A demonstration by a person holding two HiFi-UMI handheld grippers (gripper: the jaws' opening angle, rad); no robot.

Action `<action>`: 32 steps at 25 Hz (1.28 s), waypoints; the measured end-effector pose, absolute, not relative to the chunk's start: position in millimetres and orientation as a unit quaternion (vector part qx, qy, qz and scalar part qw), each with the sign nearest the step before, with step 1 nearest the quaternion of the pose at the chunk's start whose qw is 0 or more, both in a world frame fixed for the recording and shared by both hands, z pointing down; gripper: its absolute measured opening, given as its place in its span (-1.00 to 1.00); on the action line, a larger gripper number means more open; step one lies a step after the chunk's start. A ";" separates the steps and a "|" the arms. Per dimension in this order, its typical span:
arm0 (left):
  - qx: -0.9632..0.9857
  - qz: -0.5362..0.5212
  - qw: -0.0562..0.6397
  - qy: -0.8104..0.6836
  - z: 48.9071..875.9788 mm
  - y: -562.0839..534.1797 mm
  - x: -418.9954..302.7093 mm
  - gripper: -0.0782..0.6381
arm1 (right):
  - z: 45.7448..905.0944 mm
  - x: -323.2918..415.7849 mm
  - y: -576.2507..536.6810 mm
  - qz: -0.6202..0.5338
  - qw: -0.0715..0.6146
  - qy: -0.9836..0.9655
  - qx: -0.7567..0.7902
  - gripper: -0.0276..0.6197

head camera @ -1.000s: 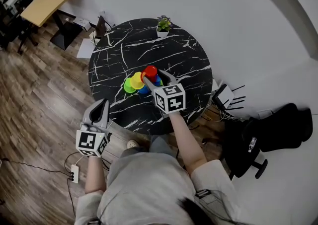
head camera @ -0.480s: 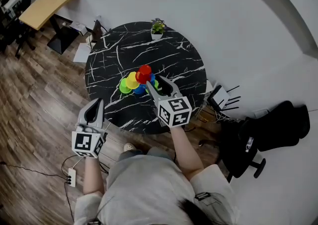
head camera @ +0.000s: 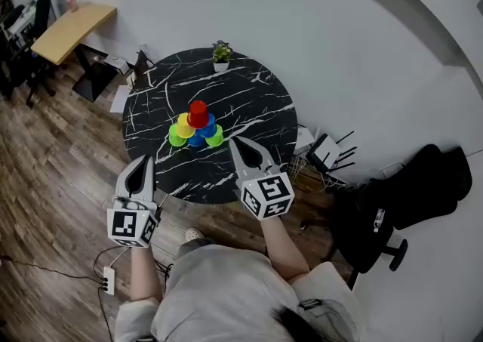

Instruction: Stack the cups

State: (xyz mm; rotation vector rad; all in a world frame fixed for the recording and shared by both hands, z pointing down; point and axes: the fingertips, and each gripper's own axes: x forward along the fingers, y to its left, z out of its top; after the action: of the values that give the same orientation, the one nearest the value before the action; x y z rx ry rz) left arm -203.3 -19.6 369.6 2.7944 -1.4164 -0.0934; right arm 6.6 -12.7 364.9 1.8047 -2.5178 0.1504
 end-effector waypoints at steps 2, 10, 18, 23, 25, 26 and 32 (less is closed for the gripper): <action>0.890 -0.035 0.003 -0.454 365.2 -4.1 -197.6 -0.62 | 361.7 13.7 5.4 0.042 0.021 -0.810 0.585 -0.91; 0.884 -0.051 -0.006 -0.465 347.4 61.4 -180.8 -0.62 | 342.4 34.4 77.5 0.006 0.017 -0.804 0.594 -0.90; 0.879 -0.060 -0.015 -0.472 339.2 108.5 -174.4 -0.62 | 330.8 43.7 127.3 -0.013 0.006 -0.803 0.596 -0.90; 0.878 -0.065 -0.026 -0.474 334.7 126.4 -172.1 -0.62 | 327.4 48.4 145.1 -0.019 0.002 -0.800 0.600 -0.90; 0.876 -0.068 -0.028 -0.477 332.9 131.7 -172.7 -0.62 | 327.1 49.2 150.4 -0.021 0.002 -0.799 0.601 -0.90; 0.874 -0.069 -0.028 -0.480 332.0 134.1 -172.9 -0.62 | 326.9 49.6 152.7 -0.021 0.002 -0.798 0.602 -0.90; 0.870 -0.079 -0.026 -0.485 327.9 143.4 -174.7 -0.62 | 322.0 50.7 162.8 -0.025 -0.001 -0.798 0.602 -0.90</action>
State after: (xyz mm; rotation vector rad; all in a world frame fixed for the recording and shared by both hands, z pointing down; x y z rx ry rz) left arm -174.7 143.4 327.9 2.7804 -1.5501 -0.2539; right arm 50.7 162.8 322.0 1.8914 -2.5094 -0.0801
